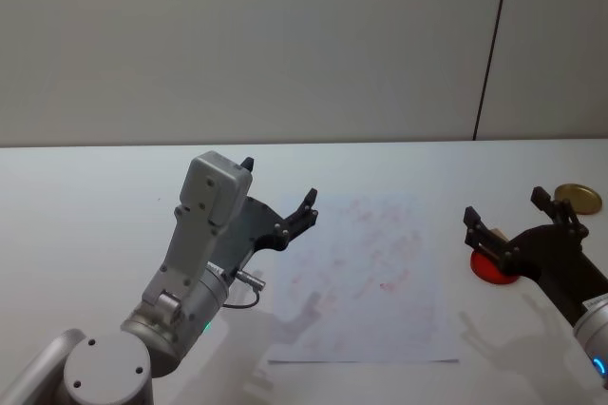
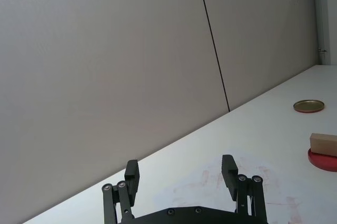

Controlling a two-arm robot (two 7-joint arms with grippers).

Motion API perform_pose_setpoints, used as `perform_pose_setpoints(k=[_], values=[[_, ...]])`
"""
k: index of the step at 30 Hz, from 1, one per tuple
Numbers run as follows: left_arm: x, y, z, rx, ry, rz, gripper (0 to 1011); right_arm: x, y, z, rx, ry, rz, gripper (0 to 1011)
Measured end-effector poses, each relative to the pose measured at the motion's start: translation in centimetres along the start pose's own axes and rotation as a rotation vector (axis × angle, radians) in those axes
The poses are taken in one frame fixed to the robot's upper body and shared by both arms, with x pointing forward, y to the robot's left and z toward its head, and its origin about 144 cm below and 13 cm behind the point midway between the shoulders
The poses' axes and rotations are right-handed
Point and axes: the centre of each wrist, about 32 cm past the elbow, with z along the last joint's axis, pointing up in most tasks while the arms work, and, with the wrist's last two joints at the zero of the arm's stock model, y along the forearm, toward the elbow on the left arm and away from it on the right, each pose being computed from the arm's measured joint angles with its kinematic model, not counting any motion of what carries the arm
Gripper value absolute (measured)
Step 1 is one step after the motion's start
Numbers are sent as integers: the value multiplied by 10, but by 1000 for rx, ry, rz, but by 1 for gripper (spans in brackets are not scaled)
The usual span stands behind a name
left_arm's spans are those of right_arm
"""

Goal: Use the one hand to pick up the stamp and affix it onto the A4 paper.

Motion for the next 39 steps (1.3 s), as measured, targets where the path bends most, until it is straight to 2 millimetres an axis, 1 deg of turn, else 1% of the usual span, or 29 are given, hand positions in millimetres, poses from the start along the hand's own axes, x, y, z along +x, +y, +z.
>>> perform_pose_setpoints(k=[21, 28, 39], values=[[0, 0, 0, 0, 0, 0, 993, 0, 0, 0, -1, 0, 0, 1001], [0, 0, 0, 0, 0, 0, 993, 7, 3, -3, -16, -7, 1, 1001], [0, 0, 0, 0, 0, 0, 993, 26, 10, -12, -89, -15, -13, 1001]])
